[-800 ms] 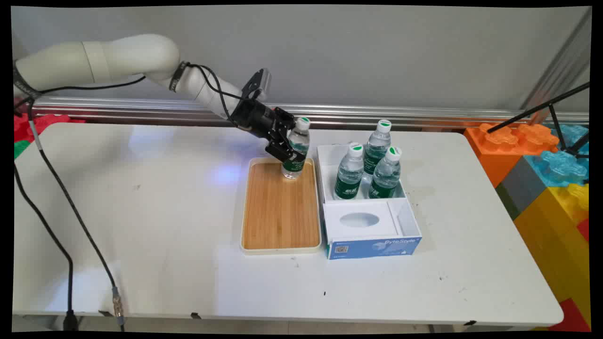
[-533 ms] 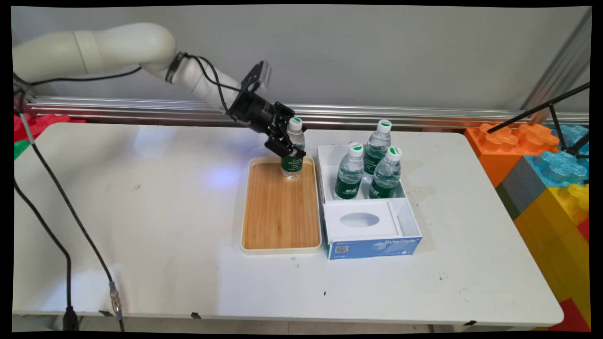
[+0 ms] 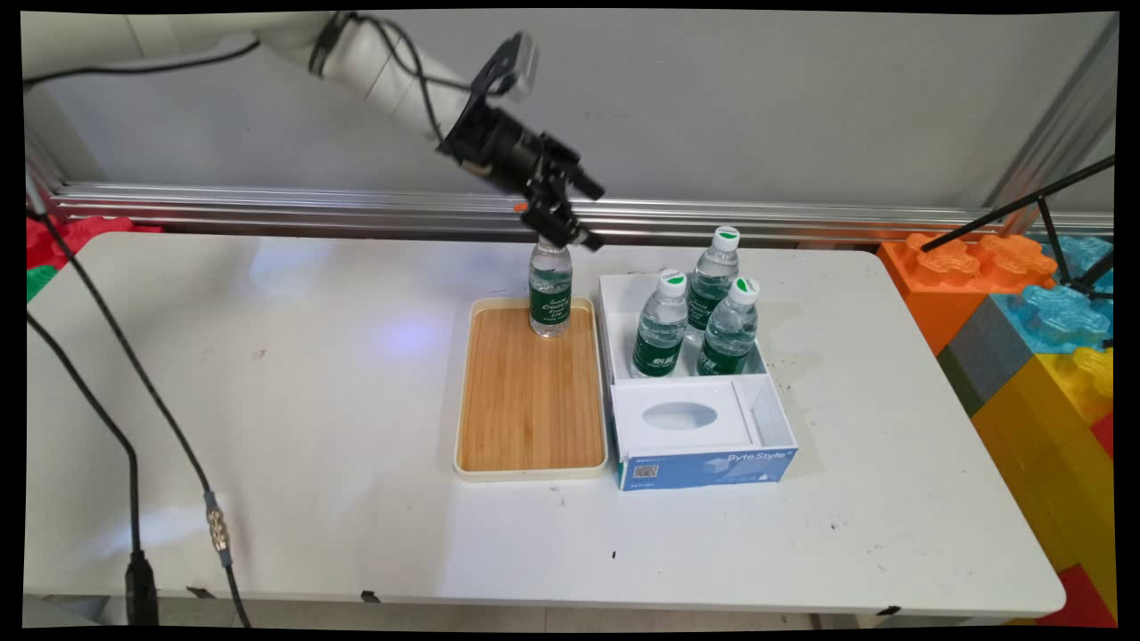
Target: Pick up the green bottle from the white box
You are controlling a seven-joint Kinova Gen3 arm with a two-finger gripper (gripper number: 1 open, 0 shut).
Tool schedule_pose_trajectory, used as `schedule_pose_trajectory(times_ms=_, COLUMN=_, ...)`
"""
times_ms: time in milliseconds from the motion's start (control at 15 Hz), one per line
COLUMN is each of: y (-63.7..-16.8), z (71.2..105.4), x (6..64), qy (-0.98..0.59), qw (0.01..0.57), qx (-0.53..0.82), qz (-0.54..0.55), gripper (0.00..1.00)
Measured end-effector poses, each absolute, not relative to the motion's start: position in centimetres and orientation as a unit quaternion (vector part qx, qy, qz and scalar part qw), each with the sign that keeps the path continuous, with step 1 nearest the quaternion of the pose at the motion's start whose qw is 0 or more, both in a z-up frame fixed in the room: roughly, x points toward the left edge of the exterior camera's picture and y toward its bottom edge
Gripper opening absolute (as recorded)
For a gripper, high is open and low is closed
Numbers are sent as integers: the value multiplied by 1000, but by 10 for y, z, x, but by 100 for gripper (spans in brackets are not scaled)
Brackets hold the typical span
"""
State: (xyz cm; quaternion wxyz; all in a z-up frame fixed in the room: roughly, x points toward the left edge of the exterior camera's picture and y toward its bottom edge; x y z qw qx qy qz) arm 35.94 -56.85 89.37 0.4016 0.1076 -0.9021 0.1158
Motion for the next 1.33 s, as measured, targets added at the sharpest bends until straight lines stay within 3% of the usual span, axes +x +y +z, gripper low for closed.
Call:
schedule_pose_trajectory(times_ms=267, y=-579, z=918, x=342, qy=-902, qw=403, qx=91, qz=123, gripper=100)
schedule_pose_trajectory(times_ms=600, y=-601, z=921, x=325, qy=-904, qw=403, qx=72, qz=123, gripper=100)
schedule_pose_trajectory(times_ms=1333, y=-668, z=847, x=289, qy=-914, qw=395, qx=35, qz=84, gripper=100)
